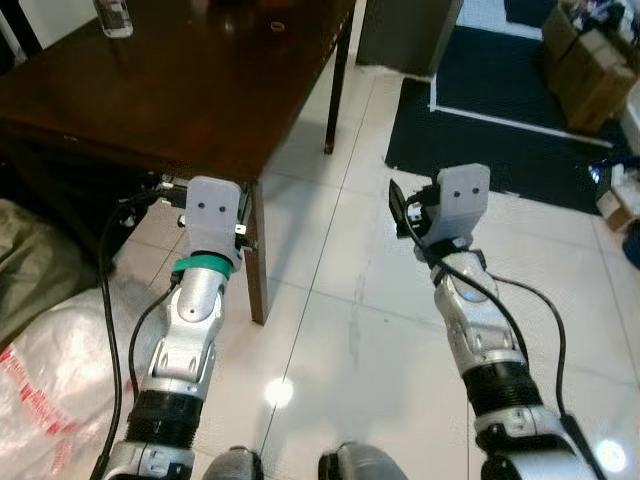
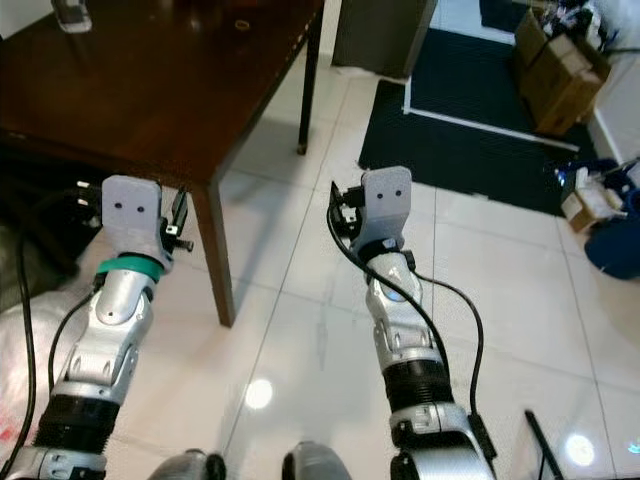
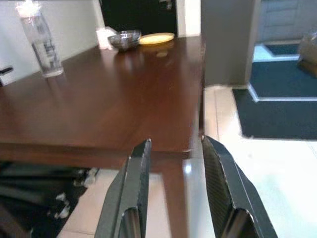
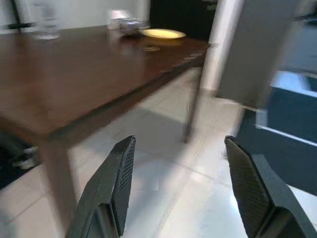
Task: Setting the table
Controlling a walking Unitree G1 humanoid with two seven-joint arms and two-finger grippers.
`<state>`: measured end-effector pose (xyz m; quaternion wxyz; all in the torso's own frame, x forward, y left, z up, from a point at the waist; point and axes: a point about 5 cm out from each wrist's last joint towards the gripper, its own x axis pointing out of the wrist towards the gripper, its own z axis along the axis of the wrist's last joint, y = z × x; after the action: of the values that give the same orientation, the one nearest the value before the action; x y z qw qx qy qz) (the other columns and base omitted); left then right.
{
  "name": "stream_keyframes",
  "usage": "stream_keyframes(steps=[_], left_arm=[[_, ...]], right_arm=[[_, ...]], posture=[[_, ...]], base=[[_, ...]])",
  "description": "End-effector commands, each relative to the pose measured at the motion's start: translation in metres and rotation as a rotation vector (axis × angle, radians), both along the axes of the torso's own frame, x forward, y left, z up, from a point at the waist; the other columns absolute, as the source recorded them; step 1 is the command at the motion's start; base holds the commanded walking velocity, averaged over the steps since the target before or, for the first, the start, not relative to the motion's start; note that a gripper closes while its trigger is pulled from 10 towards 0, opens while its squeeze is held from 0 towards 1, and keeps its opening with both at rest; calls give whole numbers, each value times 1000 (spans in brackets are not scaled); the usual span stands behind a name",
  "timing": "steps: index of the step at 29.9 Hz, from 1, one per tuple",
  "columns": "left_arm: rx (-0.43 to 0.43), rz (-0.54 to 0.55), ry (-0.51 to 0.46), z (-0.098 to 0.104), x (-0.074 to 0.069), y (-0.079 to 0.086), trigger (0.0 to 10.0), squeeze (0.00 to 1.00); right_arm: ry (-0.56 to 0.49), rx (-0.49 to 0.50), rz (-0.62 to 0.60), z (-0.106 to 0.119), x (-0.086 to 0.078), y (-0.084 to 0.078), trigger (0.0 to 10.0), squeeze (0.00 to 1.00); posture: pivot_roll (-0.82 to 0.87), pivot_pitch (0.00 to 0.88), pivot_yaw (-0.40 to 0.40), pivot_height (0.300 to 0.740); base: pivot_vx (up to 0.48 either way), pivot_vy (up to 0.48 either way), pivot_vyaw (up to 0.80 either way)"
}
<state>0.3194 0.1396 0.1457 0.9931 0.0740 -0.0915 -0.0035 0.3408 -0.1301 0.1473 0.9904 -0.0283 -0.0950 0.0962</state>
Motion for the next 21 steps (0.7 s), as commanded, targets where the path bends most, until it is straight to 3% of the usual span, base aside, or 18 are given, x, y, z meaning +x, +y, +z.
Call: stream_keyframes(steps=[1, 6, 10, 21], left_arm=[[-27, -38, 14, -1, 3, -10, 10000, 0], [-47, -56, 51, -5, 4, -12, 10000, 0], [-78, -143, 102, -10, -2, -18, 10000, 0], [-39, -199, 102, -17, -8, -20, 10000, 0]], right_arm=[[18, -20, -25, -5, -1, -11, 10000, 0], [21, -21, -26, -6, -1, -11, 10000, 0], [25, -19, -21, -8, -3, -9, 10000, 0], [46, -20, -24, -18, -5, -10, 10000, 0]], posture=[[-158, 0, -7, 740], [-158, 0, -10, 740], [-155, 0, -9, 740], [-149, 0, -7, 740]], base=[[454, 0, 0], [182, 0, 0], [0, 0, 0], [0, 0, 0]])
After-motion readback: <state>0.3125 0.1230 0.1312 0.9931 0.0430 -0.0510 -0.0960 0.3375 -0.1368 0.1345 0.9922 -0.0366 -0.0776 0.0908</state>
